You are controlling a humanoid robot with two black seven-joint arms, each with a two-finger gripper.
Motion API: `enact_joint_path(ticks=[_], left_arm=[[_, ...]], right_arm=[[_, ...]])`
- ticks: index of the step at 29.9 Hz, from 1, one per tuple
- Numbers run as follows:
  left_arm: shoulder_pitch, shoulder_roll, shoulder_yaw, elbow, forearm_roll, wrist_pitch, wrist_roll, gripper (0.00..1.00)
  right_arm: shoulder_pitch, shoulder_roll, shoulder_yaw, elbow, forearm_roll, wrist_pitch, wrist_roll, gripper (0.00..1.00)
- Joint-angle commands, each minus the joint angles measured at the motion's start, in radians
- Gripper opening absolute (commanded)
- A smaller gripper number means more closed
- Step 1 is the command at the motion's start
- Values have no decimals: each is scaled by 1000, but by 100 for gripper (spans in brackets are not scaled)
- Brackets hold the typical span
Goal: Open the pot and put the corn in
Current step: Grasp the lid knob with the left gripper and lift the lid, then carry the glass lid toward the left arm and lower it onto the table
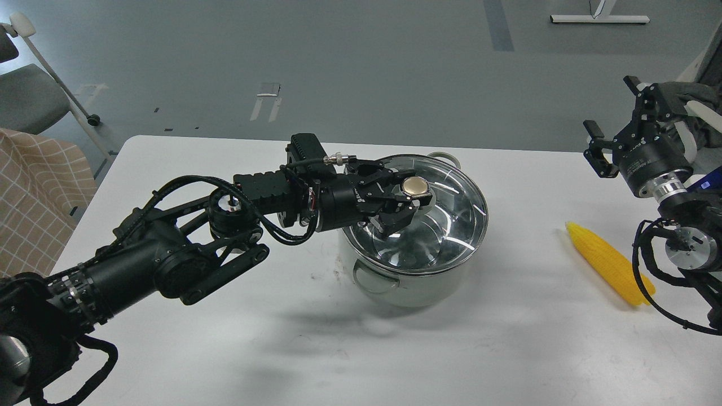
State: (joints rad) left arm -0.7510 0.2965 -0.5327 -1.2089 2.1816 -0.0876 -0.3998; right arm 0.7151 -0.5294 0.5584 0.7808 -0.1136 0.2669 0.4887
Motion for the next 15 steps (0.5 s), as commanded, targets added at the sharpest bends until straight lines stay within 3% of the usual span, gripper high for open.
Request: enact_joint_path(ticks=[1,6,11,15], left_arm=[[-22,13,-15,-29,0,-1,-5,10],[-83,117,-33,-104,0,-9,-5,10],[-99,377,-78,-178,0,6,-25,10],[-38,570,-82,-190,0,128,-86,10]], right_arm=[[-2,-1,1,1,0,0,0,98],[-5,-1,8,6,0,-6,0,98],[-6,-6,9,9,-1,-6,0,98],[-8,-6,9,9,-1,-6,0,98]])
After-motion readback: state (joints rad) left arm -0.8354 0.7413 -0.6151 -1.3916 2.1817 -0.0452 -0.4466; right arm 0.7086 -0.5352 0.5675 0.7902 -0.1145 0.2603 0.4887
